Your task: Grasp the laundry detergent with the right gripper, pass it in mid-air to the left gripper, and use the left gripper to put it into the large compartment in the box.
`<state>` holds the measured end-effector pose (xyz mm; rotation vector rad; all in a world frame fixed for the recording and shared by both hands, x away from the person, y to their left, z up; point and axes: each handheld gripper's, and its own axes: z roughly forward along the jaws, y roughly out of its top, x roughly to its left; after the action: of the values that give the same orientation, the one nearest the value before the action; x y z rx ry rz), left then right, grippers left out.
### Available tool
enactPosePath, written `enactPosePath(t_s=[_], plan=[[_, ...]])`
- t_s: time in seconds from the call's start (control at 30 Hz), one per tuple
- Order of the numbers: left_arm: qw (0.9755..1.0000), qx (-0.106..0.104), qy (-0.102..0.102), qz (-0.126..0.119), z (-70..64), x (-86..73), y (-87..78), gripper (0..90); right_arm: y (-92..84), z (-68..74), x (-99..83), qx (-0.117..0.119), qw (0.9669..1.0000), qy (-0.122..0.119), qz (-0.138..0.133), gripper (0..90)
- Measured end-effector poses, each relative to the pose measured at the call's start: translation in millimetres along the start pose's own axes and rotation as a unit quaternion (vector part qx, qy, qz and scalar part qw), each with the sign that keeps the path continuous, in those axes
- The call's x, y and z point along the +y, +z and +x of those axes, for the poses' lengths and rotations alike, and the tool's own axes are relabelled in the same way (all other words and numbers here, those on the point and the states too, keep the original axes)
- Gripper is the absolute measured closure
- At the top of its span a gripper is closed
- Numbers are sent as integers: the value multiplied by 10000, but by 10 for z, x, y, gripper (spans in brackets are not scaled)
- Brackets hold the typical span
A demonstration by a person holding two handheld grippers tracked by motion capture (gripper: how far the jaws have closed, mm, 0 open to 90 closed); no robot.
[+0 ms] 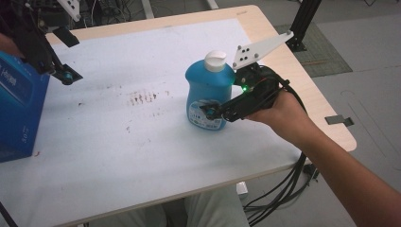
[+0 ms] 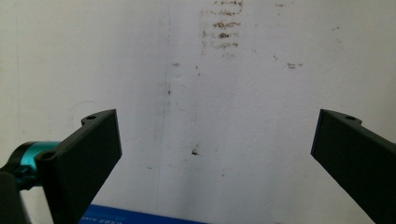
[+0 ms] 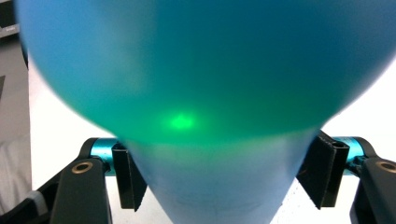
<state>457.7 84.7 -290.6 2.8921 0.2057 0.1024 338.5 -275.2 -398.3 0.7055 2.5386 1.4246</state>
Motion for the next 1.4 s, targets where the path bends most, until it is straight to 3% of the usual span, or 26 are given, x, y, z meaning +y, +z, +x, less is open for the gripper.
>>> enactPosePath(t_s=[0.47, 0.83, 1.1, 1.27, 1.4], plan=[[10000, -22, -5, -1, -1, -9, 15, 17, 2, 24, -3, -53, 9996, -229, -126, 414], [10000, -32, -4, 10, -5, -14, 33, 17, -12, 51, -4, -192, 9989, -368, -214, 451], [10000, -50, 63, 13, -27, 15, 28, 17, -12, 96, 24, -274, 9984, -474, -129, 461], [9999, -54, 86, -20, -65, 32, -5, 17, -30, 104, 95, -197, 9985, -483, -167, 461], [9998, -88, 112, -121, -129, 55, -69, 17, -92, 124, 274, -62, 9978, -628, -196, 459]])
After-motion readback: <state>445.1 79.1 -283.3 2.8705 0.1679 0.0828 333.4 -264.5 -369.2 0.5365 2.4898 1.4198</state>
